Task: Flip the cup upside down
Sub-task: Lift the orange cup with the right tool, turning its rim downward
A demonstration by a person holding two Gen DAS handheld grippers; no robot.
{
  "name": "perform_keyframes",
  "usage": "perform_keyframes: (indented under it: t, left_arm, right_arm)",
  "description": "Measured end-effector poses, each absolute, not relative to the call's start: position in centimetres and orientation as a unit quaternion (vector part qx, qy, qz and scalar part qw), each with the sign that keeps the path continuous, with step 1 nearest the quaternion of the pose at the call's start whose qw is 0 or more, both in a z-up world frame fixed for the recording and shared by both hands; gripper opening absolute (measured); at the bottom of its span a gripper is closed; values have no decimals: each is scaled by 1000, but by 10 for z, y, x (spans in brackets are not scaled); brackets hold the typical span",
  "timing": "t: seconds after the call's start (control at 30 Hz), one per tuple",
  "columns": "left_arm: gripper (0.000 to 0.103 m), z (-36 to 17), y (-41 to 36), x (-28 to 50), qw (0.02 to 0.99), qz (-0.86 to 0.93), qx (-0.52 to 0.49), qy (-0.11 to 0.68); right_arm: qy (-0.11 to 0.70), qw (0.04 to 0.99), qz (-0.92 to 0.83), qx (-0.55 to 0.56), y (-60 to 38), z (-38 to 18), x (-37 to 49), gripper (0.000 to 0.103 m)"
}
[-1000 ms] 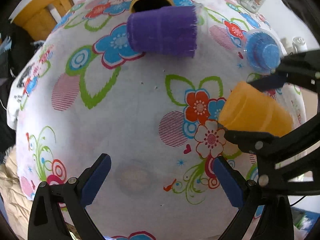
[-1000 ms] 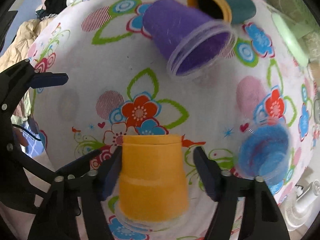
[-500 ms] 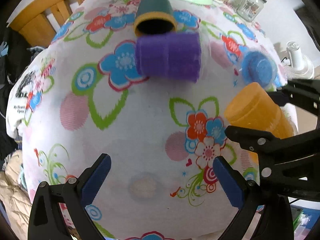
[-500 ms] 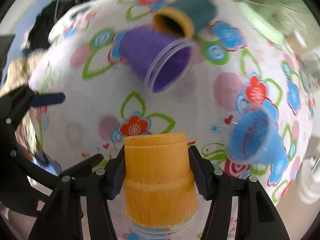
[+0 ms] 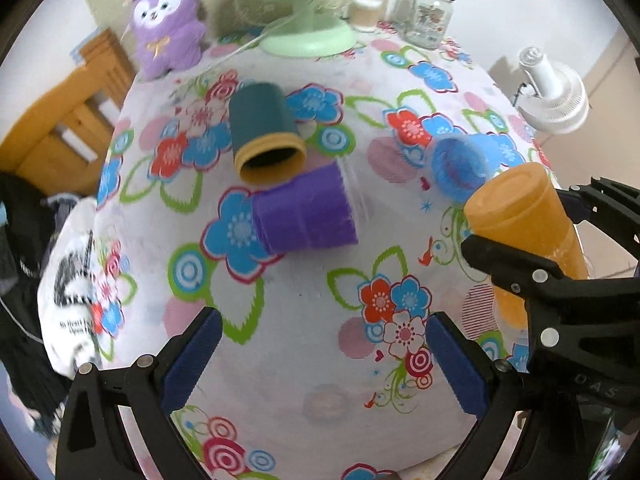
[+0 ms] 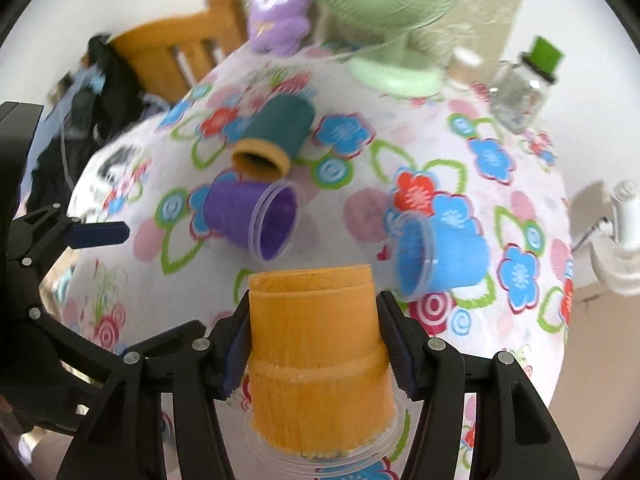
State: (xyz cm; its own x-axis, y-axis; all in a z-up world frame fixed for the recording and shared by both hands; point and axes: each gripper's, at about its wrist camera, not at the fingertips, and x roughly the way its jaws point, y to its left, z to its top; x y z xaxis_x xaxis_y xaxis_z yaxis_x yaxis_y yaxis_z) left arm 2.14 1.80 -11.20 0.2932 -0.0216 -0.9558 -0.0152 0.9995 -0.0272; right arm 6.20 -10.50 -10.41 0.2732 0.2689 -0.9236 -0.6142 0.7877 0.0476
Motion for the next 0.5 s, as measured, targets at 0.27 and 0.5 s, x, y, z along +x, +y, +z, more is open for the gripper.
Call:
perform_keyframes:
  t: [0.27,0.5]
  left_arm:
    - [102,-91,18,20,820,-44,19,570]
    - [102,-88,15,16,822,-52,24,567]
  right_arm:
    - [483,843,212,-108,-119,-83,45,62]
    - [451,872,179,-71,-131,-75,29,62]
